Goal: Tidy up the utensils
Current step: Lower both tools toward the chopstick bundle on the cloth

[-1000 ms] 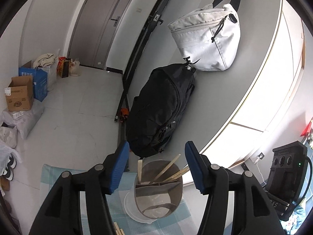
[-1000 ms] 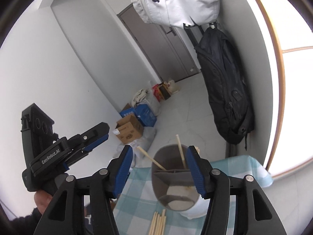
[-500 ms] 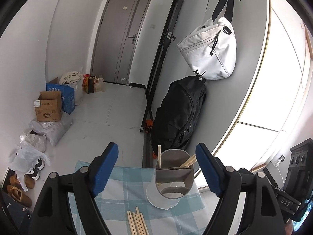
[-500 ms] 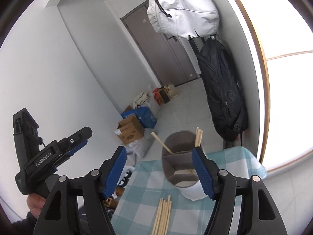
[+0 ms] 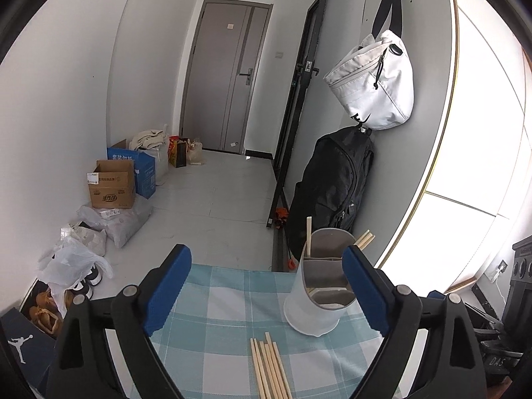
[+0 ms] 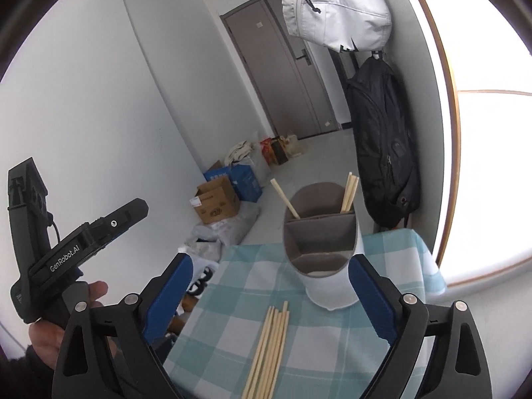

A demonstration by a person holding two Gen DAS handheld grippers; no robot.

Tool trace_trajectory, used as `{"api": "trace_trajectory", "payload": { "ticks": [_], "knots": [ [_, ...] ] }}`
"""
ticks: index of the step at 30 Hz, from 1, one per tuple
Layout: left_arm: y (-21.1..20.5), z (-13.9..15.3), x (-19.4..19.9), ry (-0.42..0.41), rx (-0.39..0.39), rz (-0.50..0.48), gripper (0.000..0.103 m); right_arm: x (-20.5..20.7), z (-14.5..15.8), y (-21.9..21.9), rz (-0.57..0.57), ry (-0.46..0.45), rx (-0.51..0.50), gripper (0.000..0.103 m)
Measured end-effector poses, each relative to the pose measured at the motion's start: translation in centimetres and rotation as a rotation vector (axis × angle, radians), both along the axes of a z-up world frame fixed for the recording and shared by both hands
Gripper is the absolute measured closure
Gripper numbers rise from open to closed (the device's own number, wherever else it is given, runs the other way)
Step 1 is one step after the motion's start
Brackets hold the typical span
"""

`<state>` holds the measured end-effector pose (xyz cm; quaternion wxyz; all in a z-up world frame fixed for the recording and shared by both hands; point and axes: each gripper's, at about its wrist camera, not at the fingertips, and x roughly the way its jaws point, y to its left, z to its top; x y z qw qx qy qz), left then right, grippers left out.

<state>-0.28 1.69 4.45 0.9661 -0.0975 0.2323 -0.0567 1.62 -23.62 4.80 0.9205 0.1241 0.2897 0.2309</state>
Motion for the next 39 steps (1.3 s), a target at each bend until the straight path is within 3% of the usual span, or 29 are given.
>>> {"api": "trace_trajectory", "payload": {
  "ticks": [7, 13, 16, 21, 23, 27, 29, 33, 35, 39],
  "knots": [
    [1.7, -4.0, 0.7, 0.062, -0.016, 0.033, 0.013, 0.4, -2.7, 2.3, 0.031, 0.042, -0.102, 0.004],
    [3.7, -7.0, 1.9, 0.125, -0.041, 0.063, 0.013, 2.3, -5.6, 4.2, 0.056, 0.145, -0.189, 0.004],
    [4.7, -8.4, 3.2, 0.212, -0.048, 0.088, 0.013, 3.3, -7.1, 5.3, 0.075, 0.202, -0.232, 0.005],
    [6.8, -9.7, 4.7, 0.312, -0.107, 0.140, 0.013, 5.3, -10.3, 8.0, 0.141, 0.313, -0.327, 0.021],
    [7.4, -10.0, 4.9, 0.332, -0.112, 0.149, 0.013, 6.1, -11.7, 8.9, 0.160, 0.358, -0.365, 0.033],
    [8.1, -10.0, 4.8, 0.352, -0.128, 0.165, 0.013, 8.0, -14.4, 10.3, 0.178, 0.463, -0.409, 0.039],
    [8.4, -10.1, 4.8, 0.367, -0.143, 0.169, 0.013, 8.7, -15.1, 11.1, 0.196, 0.495, -0.426, 0.048],
    [9.1, -10.4, 5.0, 0.394, -0.164, 0.177, 0.013, 10.2, -16.4, 12.1, 0.184, 0.520, -0.513, 0.058],
    [9.8, -10.7, 5.2, 0.406, -0.172, 0.187, 0.013, 10.6, -16.9, 12.3, 0.179, 0.539, -0.536, 0.078],
    [10.8, -10.8, 5.2, 0.418, -0.220, 0.202, 0.013, 10.8, -17.3, 13.0, 0.176, 0.542, -0.588, 0.080]
  ]
}}
